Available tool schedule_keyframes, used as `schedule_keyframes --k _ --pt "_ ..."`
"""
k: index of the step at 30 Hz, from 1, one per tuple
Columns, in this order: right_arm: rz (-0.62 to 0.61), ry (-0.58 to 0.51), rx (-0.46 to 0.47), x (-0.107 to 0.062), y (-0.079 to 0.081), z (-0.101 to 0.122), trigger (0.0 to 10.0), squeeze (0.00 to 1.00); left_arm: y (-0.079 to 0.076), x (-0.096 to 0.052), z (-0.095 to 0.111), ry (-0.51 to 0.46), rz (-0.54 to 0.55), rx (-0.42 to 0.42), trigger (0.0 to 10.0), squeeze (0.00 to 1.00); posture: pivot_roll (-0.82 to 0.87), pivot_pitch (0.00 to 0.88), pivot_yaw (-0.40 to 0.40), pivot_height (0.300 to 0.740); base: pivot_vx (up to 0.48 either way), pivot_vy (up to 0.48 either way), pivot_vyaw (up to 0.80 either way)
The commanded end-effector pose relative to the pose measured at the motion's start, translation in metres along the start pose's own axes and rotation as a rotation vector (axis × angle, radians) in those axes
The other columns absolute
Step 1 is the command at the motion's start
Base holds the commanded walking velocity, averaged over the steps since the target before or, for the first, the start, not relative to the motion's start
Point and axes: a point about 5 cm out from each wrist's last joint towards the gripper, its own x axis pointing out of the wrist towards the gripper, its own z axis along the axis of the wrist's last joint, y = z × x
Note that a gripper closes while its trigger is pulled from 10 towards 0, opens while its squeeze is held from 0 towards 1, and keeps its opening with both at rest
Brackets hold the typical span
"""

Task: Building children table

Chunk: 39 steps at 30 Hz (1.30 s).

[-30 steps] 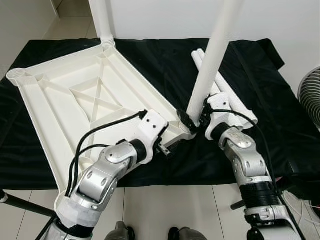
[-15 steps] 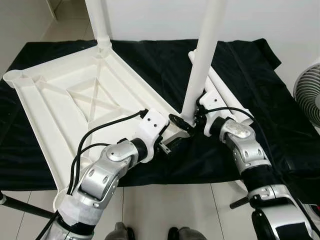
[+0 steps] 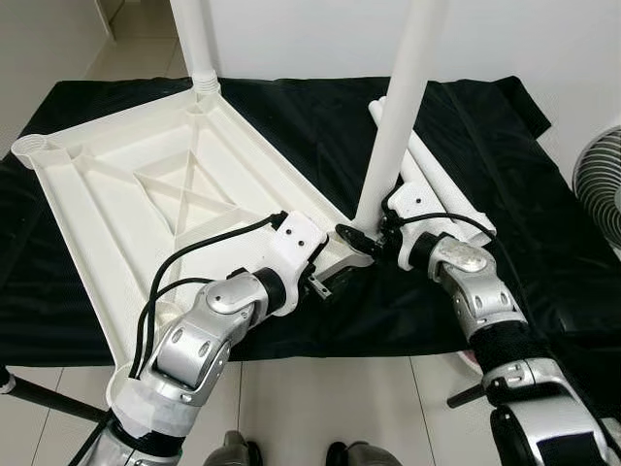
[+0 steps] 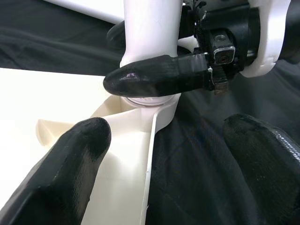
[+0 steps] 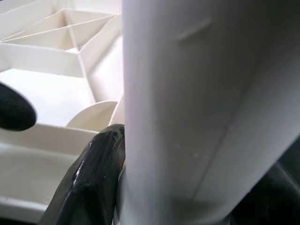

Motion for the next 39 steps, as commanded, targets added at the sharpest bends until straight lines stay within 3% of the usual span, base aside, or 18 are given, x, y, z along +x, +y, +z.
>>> schedule_keyframes --k 1,6,10,13,16,18,21,28,29,30,31,39 --pt "-0.027 0.046 0.056 -0.002 0.006 -0.014 0.0 0.0 0.002 0.001 0.002 -0.002 0.019 0.014 10.0 0.0 -0.1 0.105 0.027 0.74 0.0 0.0 0.0" --pt "-0.251 0.033 0.174 -0.001 0.014 -0.013 0.0 0.0 0.001 0.002 0.0 0.004 0.018 0.011 10.0 0.0 -0.1 0.103 0.029 0.74 0.0 0.0 0.0" --pt "-0.345 0.027 0.193 -0.002 0.016 -0.01 0.0 0.0 0.001 0.002 -0.001 0.005 0.016 0.01 10.0 0.0 -0.1 0.101 0.029 0.74 0.0 0.0 0.0" --pt "-0.52 0.012 0.27 -0.003 0.021 -0.006 0.0 0.0 0.0 0.002 -0.002 0.007 0.009 0.01 10.0 0.0 -0.1 0.099 0.031 0.74 0.0 0.0 0.0" --pt "-0.647 0.031 0.292 -0.005 0.025 -0.006 0.0 0.0 0.0 0.003 -0.002 0.007 0.005 0.012 10.0 0.0 -0.11 0.092 0.03 0.74 0.0 0.0 0.0" --pt "-0.687 0.029 0.311 -0.003 0.031 -0.003 0.0 0.0 -0.001 0.003 -0.002 0.007 0.004 0.013 10.0 0.0 -0.11 0.092 0.03 0.74 0.0 0.0 0.0" --pt "-0.653 0.012 0.333 0.001 0.041 0.002 0.0 0.0 -0.001 0.004 -0.002 0.008 0.005 0.014 10.0 0.0 -0.11 0.088 0.027 0.74 0.0 0.0 0.0" --pt "-0.662 0.014 0.336 -0.004 0.04 0.004 0.0 0.0 -0.002 0.004 -0.003 0.01 0.0 0.014 10.0 0.0 -0.11 0.087 0.031 0.74 0.0 0.0 0.0" --pt "-0.667 0.013 0.322 -0.004 0.039 0.005 8.1 0.0 -0.001 0.004 -0.003 0.01 0.0 0.015 10.0 0.0 -0.11 0.084 0.033 0.74 0.0 0.0 0.0" --pt "-0.667 0.013 0.322 -0.004 0.039 0.005 8.1 0.0 -0.001 0.004 -0.003 0.01 0.0 0.015 10.0 0.0 -0.11 0.084 0.033 0.74 0.0 0.0 0.0" --pt "-0.65 0.0 0.33 -0.003 0.038 0.007 10.0 1.0 -0.001 0.004 -0.002 0.01 0.0 0.017 10.0 0.0 -0.11 0.086 0.033 0.74 0.0 0.0 0.0" --pt "-0.546 -0.057 0.294 -0.003 0.023 0.019 10.0 1.0 0.001 0.005 -0.002 0.012 0.004 0.027 10.0 0.0 -0.11 0.092 0.036 0.74 0.0 0.0 0.0"
